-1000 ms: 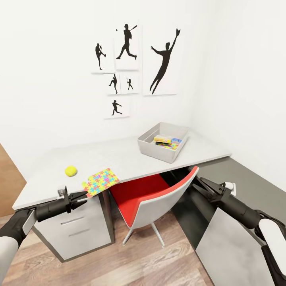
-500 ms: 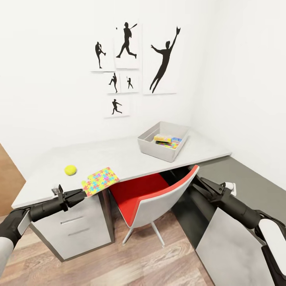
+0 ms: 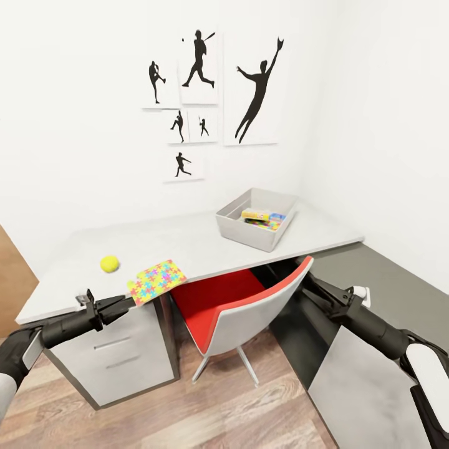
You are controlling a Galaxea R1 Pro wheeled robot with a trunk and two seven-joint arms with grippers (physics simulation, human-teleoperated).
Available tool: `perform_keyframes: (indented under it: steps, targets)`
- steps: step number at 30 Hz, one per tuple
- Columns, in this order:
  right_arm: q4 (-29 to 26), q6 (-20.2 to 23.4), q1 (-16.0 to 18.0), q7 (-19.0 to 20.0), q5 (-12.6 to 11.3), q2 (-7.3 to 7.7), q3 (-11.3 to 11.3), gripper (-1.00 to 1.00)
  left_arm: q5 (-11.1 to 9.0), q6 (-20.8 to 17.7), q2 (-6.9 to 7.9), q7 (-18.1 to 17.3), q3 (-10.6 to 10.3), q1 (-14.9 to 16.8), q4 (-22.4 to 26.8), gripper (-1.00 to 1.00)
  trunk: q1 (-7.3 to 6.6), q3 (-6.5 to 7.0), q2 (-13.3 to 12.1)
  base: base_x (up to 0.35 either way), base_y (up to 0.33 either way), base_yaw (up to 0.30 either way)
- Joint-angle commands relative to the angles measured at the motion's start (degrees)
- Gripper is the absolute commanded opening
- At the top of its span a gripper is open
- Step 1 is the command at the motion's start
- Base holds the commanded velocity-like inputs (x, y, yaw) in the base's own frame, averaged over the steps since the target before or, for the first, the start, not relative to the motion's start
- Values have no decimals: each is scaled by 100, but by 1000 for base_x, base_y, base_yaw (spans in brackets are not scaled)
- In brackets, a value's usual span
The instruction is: Put all the toys in the child's room - the three board games (two on the bed and one on the table), the two jigsaw puzzles on the table, and the tennis ball on the table - inside the toy box on the table in the child's room.
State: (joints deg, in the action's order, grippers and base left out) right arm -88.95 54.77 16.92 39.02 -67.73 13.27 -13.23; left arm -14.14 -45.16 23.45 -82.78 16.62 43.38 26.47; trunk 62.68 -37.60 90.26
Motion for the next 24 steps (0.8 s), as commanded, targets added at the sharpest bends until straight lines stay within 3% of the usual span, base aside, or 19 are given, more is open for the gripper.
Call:
perform_keyframes:
  steps: [1,16,24]
  targets:
    - [1,29,5,18,5,0,-6,100,-1,-61,0,-18,5,3,-1,100,22,-24,44,0,0,0]
    - [3,25,5,18,4,0,-9,100,-1,-63,35,-19,11,3,-1,100,286,-239,526,0,0,0]
    - [3,25,5,13,5,0,-6,100,-1,-63,36,-19,14,3,-1,100,286,-239,526,15,0,0]
